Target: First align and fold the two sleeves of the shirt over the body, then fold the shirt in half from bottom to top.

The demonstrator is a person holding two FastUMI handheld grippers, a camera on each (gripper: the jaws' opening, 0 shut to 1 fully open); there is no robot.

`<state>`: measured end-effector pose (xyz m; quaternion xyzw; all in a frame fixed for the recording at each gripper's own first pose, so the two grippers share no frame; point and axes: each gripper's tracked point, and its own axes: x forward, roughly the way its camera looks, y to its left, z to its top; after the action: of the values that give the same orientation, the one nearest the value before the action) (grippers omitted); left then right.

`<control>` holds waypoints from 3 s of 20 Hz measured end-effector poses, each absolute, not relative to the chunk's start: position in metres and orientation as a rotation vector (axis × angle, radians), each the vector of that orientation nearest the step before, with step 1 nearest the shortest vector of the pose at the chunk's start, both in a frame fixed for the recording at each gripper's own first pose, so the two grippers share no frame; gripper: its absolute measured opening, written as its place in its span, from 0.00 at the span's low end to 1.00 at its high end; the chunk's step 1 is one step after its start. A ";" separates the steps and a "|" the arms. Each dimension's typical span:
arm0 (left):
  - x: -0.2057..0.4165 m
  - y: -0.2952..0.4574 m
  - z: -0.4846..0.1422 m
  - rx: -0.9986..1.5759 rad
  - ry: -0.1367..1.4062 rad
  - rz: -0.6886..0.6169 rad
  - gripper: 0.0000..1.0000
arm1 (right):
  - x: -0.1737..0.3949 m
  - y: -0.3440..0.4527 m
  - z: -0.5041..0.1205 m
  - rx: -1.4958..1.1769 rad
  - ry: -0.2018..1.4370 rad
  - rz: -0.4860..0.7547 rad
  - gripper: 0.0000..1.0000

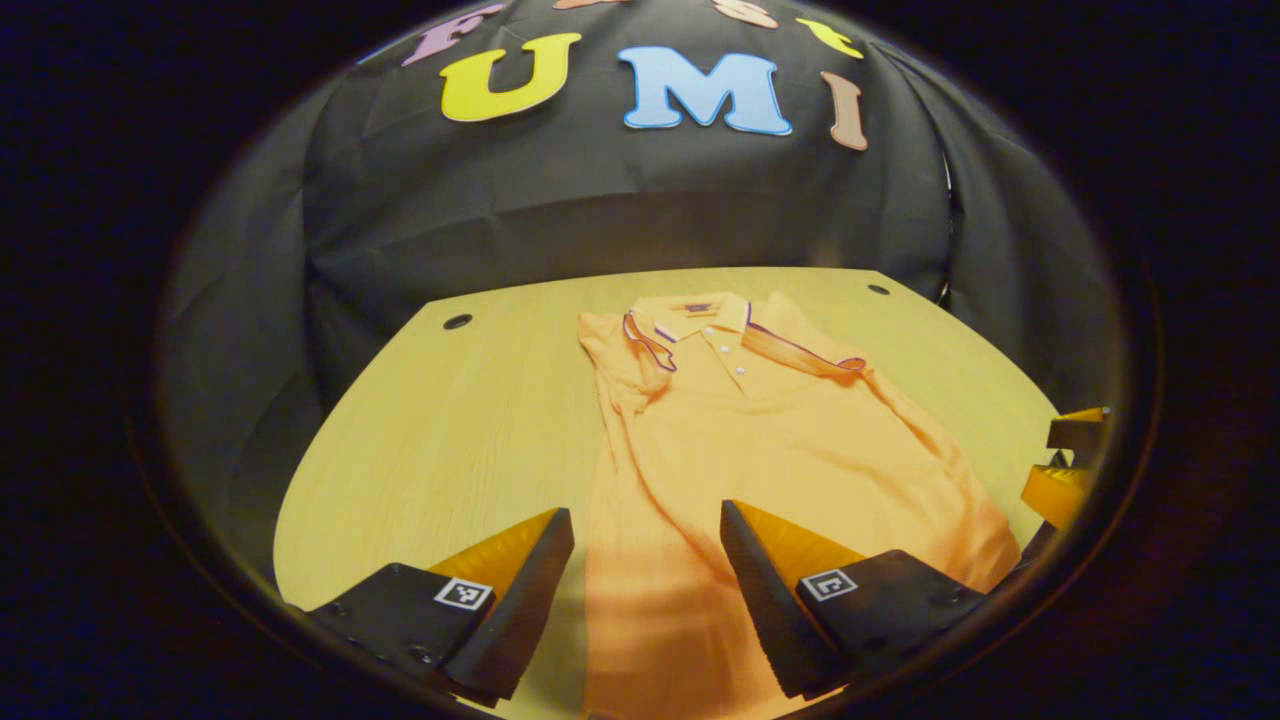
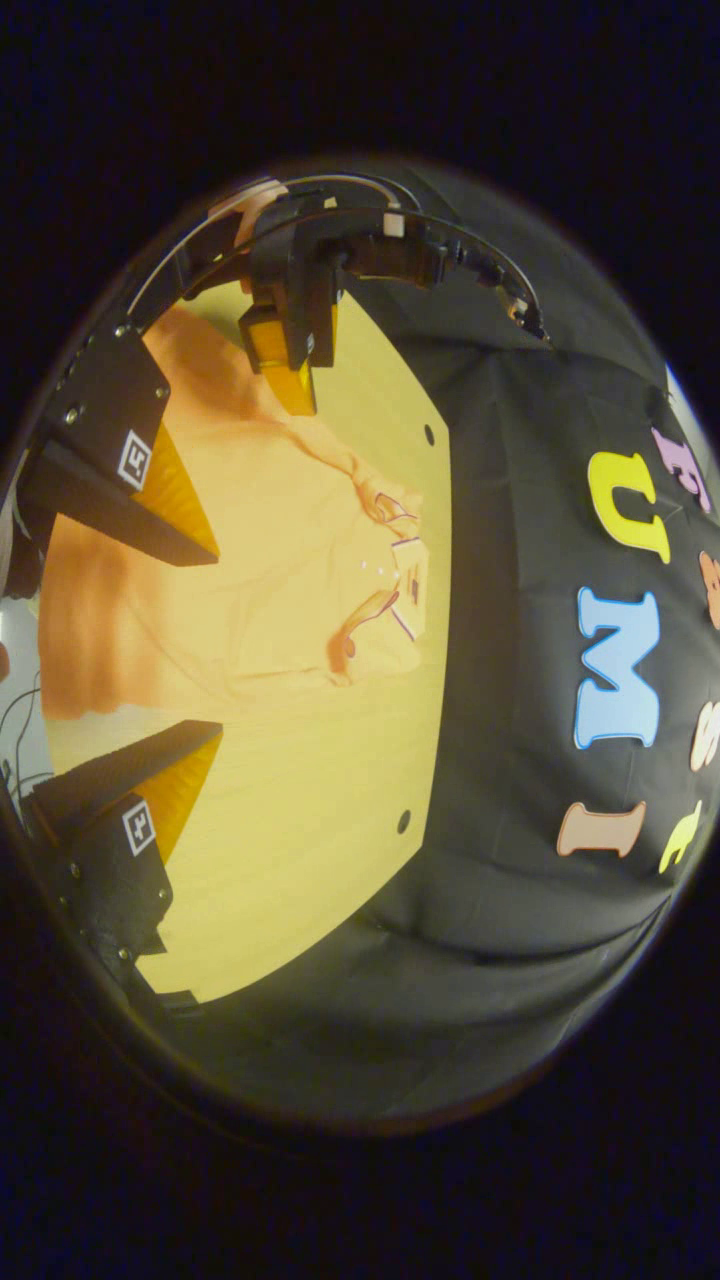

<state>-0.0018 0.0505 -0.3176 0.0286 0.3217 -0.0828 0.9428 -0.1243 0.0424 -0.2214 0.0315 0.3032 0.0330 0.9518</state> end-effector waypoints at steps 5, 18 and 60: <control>-0.049 0.047 -0.328 0.030 0.689 -0.171 1.00 | -0.153 0.044 -0.247 0.077 0.687 0.067 0.96; -0.155 0.074 -0.347 0.047 0.785 -0.169 0.96 | -0.201 0.042 -0.295 0.100 0.833 0.099 0.97; -0.161 0.043 -0.341 0.089 0.771 -0.144 0.06 | -0.190 0.035 -0.262 0.155 0.733 0.176 0.06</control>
<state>-0.1613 0.0430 -0.3406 0.0431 0.3754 -0.0702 0.9232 -0.1904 0.0354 -0.2618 0.0756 0.3575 0.0856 0.9269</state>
